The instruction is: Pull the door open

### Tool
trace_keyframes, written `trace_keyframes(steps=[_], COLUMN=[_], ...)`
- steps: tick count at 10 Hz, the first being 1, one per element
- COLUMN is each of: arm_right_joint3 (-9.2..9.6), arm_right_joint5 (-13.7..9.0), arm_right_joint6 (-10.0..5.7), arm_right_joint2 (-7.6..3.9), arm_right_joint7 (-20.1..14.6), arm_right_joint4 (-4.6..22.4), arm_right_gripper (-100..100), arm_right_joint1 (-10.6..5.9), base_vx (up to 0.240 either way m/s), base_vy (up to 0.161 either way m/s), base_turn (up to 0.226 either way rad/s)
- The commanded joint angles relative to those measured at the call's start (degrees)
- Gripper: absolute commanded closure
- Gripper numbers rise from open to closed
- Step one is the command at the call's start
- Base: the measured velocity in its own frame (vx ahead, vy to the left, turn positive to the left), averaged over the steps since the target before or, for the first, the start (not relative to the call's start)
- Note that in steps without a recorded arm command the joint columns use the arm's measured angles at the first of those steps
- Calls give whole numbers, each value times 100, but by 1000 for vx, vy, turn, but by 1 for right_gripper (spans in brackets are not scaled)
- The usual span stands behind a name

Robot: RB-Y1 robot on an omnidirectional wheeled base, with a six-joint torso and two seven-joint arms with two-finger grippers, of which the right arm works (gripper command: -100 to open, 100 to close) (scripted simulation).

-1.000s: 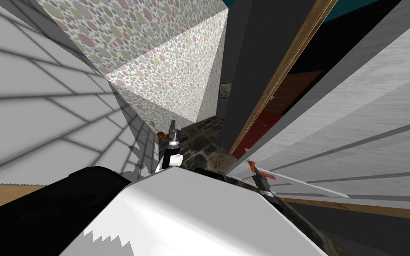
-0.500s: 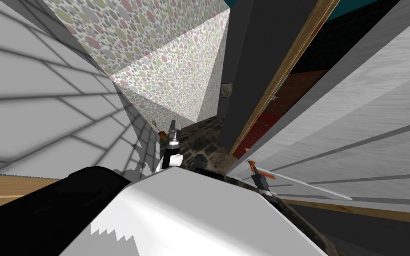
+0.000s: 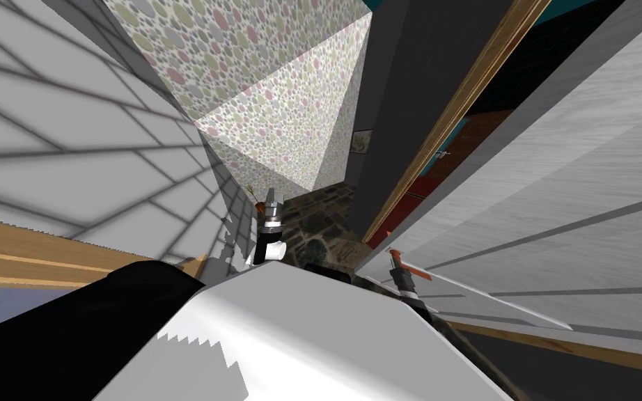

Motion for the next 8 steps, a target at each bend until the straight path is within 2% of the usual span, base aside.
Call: trace_keyframes(steps=[1, 3, 6, 7, 8], arm_right_joint3=[23, -75, -173, -192, -186], arm_right_joint5=[79, 142, 205, 177, 181], arm_right_joint6=[83, 306, 529, 595, 578], arm_right_joint2=[172, 324, 478, 372, 357], arm_right_joint7=[78, 184, 290, 234, 218], arm_right_joint4=[22, -141, -307, -725, -781], arm_right_gripper=[100, 100, 100, -100, -100], arm_right_joint1=[-84, -124, -164, 148, 220], base_vx=[-68, -86, -85, -29, 31], base_vy=[-33, -42, -41, -1, 50], base_turn=[126, 177, 115, -292, -286])
